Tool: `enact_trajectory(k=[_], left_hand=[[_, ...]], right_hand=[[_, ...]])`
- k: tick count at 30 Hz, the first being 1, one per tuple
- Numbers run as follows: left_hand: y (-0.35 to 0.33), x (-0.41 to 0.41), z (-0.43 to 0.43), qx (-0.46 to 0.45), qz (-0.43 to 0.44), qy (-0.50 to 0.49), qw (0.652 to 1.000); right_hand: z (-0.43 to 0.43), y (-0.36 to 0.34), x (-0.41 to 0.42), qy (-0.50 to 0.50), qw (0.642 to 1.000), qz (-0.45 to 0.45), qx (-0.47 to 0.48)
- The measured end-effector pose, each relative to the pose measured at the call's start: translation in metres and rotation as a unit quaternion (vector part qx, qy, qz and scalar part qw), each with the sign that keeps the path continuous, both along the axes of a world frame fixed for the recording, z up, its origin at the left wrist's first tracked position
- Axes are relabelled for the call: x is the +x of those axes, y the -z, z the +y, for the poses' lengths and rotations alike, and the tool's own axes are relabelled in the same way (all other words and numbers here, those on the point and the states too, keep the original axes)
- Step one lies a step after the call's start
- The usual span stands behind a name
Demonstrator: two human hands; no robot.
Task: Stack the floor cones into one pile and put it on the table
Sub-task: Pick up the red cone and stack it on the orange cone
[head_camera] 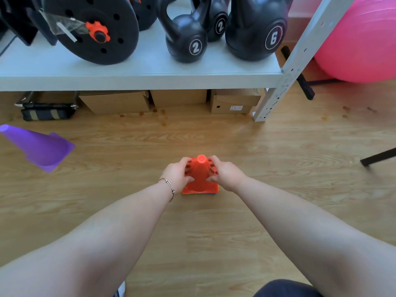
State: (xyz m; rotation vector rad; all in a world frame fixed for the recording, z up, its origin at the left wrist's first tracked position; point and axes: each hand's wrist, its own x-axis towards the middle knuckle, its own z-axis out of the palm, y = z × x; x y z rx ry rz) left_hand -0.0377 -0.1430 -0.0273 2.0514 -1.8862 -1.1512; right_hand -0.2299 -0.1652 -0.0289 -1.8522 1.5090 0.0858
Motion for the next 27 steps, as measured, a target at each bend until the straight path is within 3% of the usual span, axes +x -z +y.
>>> enact_trajectory(k=[4, 9, 15, 18, 27], left_hand=[[-0.005, -0.003, -0.001, 0.001, -0.055, 0.043, 0.998], [-0.034, -0.010, -0.003, -0.025, -0.167, 0.099, 0.981], [-0.092, -0.011, -0.012, -0.144, -0.277, 0.025, 0.950], [-0.123, -0.004, -0.022, -0.190, -0.323, -0.016, 0.927], [-0.185, 0.049, -0.032, -0.199, -0.362, -0.060, 0.909]], right_hand=[[-0.002, -0.009, -0.002, -0.065, 0.994, 0.076, -0.035], [0.001, -0.034, -0.005, -0.132, 0.940, 0.198, -0.245], [-0.018, -0.085, -0.005, -0.083, 0.916, 0.166, -0.357], [-0.030, -0.115, 0.002, -0.067, 0.910, 0.177, -0.368], [-0.048, -0.163, 0.056, -0.013, 0.919, 0.139, -0.368]])
